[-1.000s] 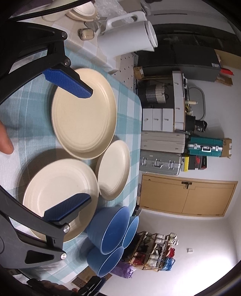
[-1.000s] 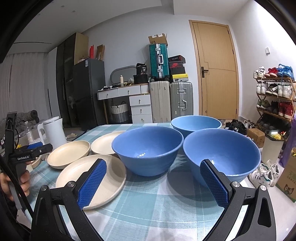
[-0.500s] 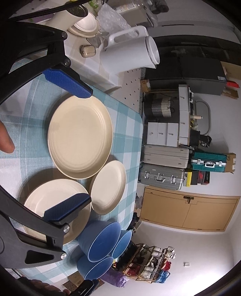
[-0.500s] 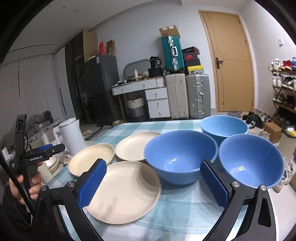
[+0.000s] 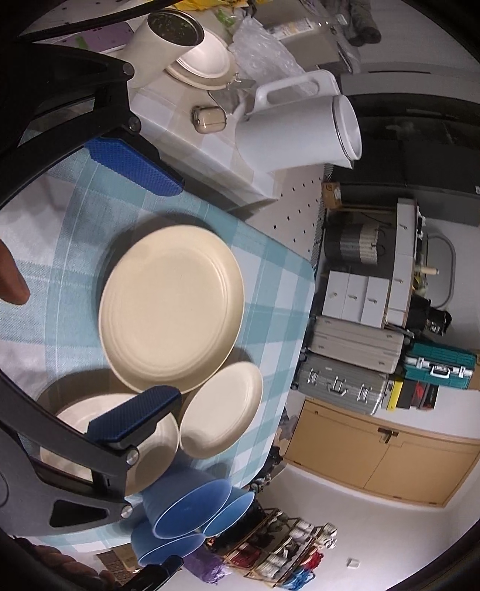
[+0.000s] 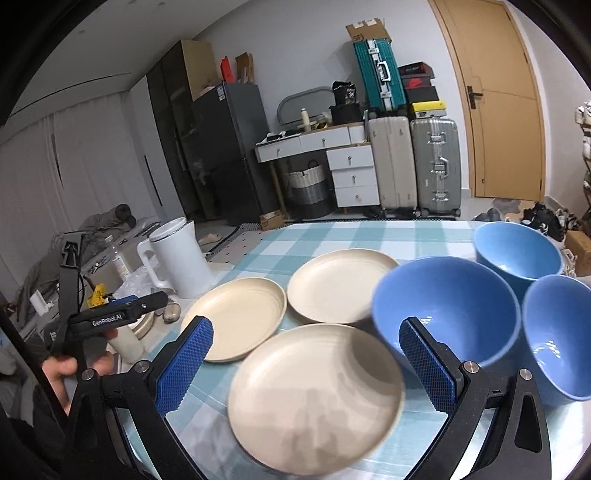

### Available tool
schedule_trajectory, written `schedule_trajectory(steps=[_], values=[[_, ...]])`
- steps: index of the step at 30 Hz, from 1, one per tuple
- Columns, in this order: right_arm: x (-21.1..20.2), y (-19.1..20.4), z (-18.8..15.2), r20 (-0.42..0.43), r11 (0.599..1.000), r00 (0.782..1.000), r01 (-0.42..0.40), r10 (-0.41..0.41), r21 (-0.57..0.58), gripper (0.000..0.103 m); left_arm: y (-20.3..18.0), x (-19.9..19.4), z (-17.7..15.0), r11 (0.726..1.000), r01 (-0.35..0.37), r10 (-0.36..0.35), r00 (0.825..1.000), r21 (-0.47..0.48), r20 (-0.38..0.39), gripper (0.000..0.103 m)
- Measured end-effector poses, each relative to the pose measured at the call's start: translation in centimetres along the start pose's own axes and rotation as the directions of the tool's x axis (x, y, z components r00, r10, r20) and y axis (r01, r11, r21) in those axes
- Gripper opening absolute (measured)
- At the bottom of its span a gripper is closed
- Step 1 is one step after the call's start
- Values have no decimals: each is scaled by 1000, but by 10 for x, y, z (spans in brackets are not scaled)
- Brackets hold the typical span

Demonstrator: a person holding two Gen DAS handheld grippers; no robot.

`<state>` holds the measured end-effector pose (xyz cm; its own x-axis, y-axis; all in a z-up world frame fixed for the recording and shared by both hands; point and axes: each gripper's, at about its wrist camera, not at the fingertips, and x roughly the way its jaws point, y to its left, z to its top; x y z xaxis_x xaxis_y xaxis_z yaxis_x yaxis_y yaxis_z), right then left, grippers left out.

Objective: Organize plates and bowls
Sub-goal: 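Move the left tool toward one cream plate while the right tool approaches another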

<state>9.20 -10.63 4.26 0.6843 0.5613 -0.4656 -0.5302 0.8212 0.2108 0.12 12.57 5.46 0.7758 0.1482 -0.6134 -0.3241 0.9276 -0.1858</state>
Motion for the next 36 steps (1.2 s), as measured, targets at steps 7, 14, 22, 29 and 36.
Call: schedule_trajectory(steps=[7,14,22,29,36], values=[[32,13,12,-53,999,998,-33,33,1,103,13,17,10,999,-27,26,999,-21,-27,102],[67,20,18,-111,1000,994,-14,14,-3,103,23,38,13,998,-57,56,997,-21,-56,102],[110,23,17,-190,1000,982,-6,2,-20,103,30,77,9,997,-70,69,991,-12,-112,102],[150,29,13,-262,1000,965,-20,15,-20,95,44,113,-3,996,-90,86,980,-11,-177,103],[184,38,6,-324,999,945,-44,34,-25,86,69,133,-12,994,-85,68,974,-68,-215,101]])
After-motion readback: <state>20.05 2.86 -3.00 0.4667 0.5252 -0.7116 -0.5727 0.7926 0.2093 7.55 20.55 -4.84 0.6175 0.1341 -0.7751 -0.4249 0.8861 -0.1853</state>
